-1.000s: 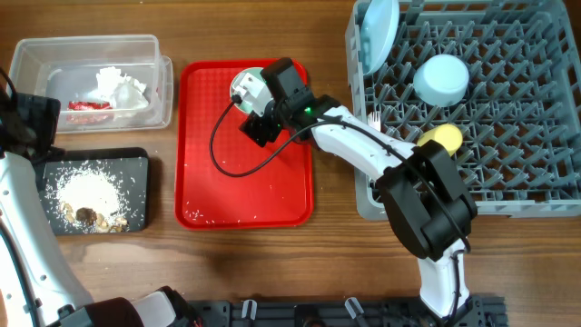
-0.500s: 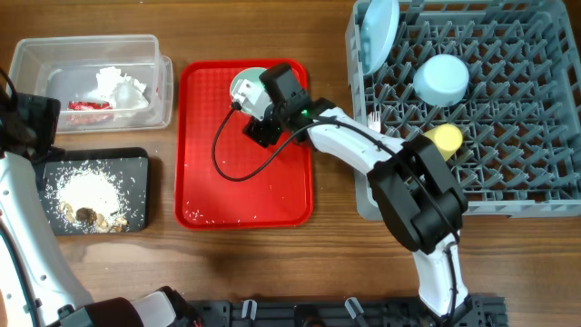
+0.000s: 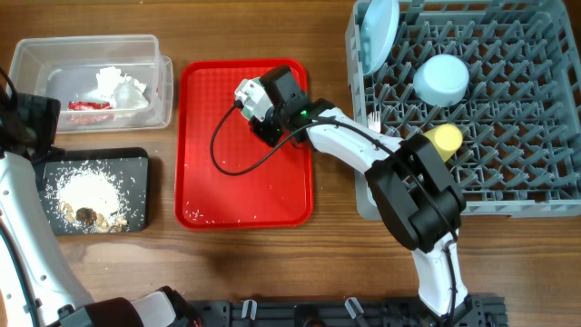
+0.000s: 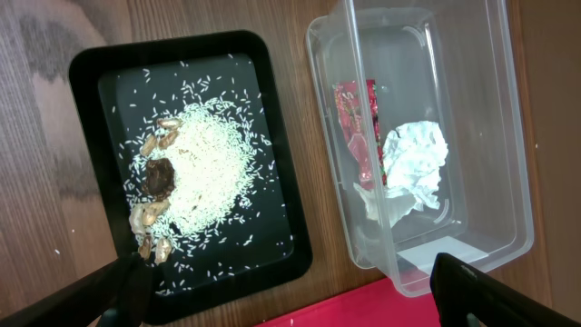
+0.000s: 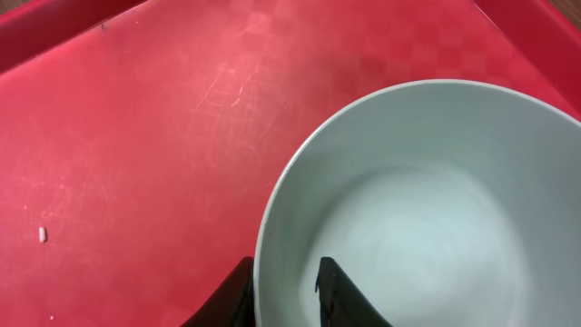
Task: Sort waste into correct bins and load items into the dishwasher rack
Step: 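Grip the rim of the light-green bowl with the right gripper, then lift the green bowl and carry it to the rack's right side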
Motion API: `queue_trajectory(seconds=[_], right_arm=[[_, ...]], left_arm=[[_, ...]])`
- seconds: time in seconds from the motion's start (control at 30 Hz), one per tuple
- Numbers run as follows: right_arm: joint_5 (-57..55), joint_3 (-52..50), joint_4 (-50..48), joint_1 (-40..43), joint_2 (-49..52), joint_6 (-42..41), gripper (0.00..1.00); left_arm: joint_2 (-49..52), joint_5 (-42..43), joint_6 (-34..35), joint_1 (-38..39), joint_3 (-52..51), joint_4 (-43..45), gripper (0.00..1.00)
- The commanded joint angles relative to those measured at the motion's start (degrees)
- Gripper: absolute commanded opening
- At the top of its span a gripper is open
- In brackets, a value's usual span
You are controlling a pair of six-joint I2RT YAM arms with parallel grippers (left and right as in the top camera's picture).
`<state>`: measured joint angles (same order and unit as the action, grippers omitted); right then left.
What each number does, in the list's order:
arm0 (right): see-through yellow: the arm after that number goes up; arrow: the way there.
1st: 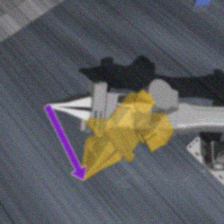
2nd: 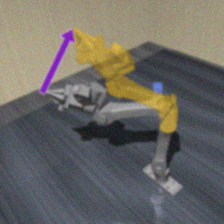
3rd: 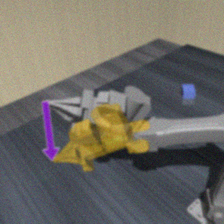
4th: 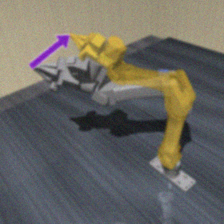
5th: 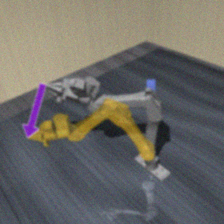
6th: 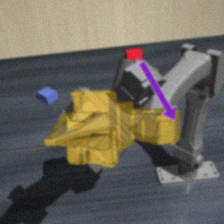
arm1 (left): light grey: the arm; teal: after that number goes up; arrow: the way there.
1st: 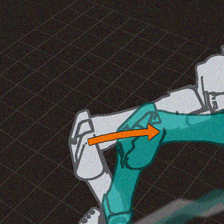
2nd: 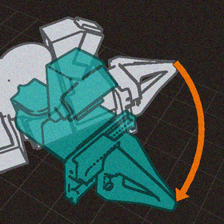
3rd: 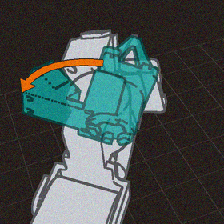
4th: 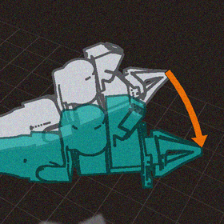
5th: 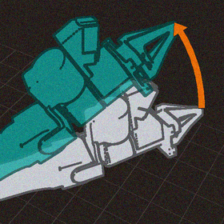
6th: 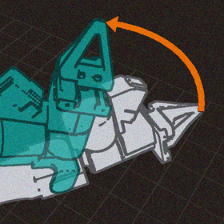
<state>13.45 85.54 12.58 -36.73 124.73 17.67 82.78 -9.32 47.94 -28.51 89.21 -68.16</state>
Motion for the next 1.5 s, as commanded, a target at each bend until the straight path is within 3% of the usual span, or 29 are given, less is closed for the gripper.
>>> queue_trajectory(seconds=[0.0, 0.27, 0.53, 0.73, 0.8, 0.87, 1.1, 1.3, 1.47], right_arm=[[-0.1, 0.4, -0.7, -0.6, 0.6, -4.4, 0.16], [-0.1, 0.4, -1.6, -0.6, -5.2, -10.6, 0.05], [-0.1, 0.4, -1.4, 2.9, -19.8, -22.3, 0.04], [0.0, 0.4, 7.9, 14.1, -33.3, -38.0, 0.04], [4.1, 0.4, 13.9, 21.3, -37.5, -43.9, 0.04], [11.6, 0.4, 16.7, 28.2, -39.8, -44.8, 0.04], [30.1, -1.2, 18.6, 52.2, -38.8, -44.6, 0.04], [33.2, -1.6, 18.9, 58.6, -32.0, -44.6, 0.04], [45.5, -1.6, 17.7, 61.7, -22.6, -46.5, 0.04]], left_arm=[[0.1, -0.3, 0.7, -0.3, 0.0, 0.0, 1.0], [0.1, -0.3, 0.7, -0.3, 0.0, 0.0, 1.0], [0.1, -0.3, 0.7, -0.3, 0.0, 0.0, 1.0], [0.1, -0.3, 0.7, -0.3, 0.0, 0.0, 1.0], [0.1, -0.3, 0.7, -0.3, 0.0, 0.0, 1.0], [0.1, -0.3, 0.7, -0.3, 0.0, 0.0, 1.0], [0.1, -0.3, 0.7, -0.3, 0.0, 0.0, 1.0], [0.1, -0.3, 0.7, -0.3, 0.0, 0.0, 1.0], [0.1, -0.3, 0.7, -0.3, 0.0, 0.0, 1.0]])
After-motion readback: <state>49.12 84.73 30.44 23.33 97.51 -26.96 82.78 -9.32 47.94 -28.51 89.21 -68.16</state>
